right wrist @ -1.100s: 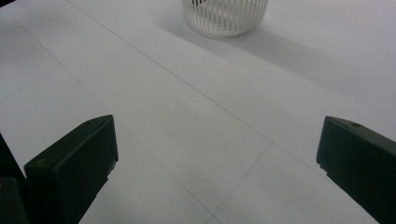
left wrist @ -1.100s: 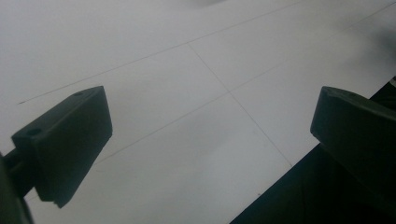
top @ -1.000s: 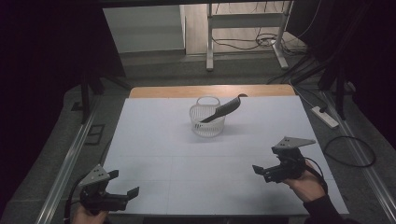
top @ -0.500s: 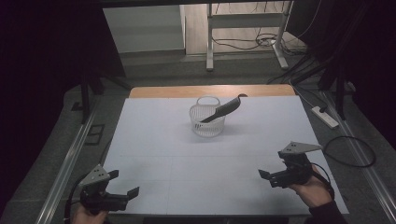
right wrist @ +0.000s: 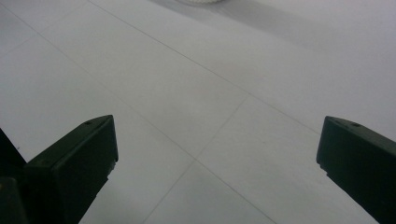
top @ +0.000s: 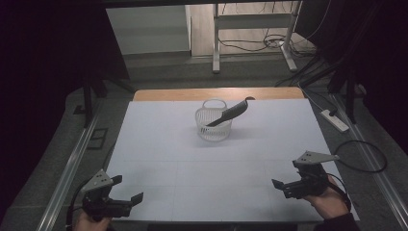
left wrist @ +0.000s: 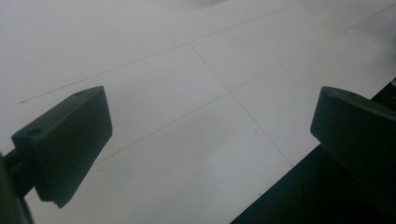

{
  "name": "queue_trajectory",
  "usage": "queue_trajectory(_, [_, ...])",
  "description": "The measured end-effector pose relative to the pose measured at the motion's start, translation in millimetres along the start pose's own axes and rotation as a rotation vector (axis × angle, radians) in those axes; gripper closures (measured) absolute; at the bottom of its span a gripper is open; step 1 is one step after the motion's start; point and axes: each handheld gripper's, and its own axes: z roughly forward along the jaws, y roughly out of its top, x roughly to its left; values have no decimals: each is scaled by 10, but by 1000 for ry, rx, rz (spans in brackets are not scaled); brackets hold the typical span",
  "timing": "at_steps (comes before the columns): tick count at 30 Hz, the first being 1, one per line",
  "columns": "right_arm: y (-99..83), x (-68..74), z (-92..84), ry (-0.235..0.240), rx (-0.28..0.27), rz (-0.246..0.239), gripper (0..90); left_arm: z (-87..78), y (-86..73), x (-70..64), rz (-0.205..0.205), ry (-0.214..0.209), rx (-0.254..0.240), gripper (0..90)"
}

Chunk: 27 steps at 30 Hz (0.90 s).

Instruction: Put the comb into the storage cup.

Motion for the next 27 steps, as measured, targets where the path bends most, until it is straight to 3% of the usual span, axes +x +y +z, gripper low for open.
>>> queue_trajectory(27, [-273, -44, -259, -71, 10, 64, 0, -14, -6, 9, -6, 28, -10, 0])
